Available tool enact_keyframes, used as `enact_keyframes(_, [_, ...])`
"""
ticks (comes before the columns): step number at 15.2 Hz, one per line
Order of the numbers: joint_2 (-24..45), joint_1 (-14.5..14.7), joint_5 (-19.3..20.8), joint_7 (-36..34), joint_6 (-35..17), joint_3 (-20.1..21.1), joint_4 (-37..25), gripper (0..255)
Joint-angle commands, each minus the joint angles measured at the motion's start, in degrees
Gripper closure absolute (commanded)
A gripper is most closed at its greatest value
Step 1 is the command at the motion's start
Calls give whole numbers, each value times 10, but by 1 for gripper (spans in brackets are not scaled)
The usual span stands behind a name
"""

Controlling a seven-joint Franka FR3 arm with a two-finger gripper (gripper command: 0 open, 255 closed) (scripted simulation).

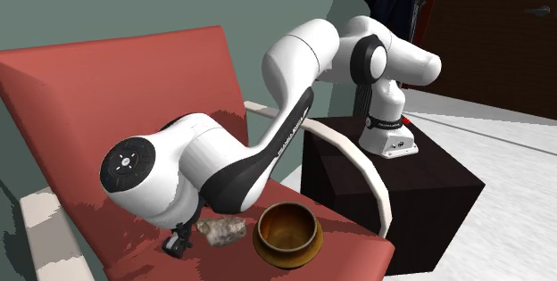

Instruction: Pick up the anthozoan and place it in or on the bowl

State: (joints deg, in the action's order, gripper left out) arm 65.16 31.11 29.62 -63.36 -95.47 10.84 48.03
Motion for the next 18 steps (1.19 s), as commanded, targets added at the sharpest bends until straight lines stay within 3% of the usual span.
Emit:
enact_keyframes(1, [-6,-5,2,-7,-17,-1,24,0])
enact_keyframes(11, [-7,-11,5,-11,-35,-2,44,0])
enact_keyframes(12, [-7,-11,5,-11,-35,-2,44,255])
enact_keyframes(18, [-6,-10,5,-11,-34,-2,42,255])
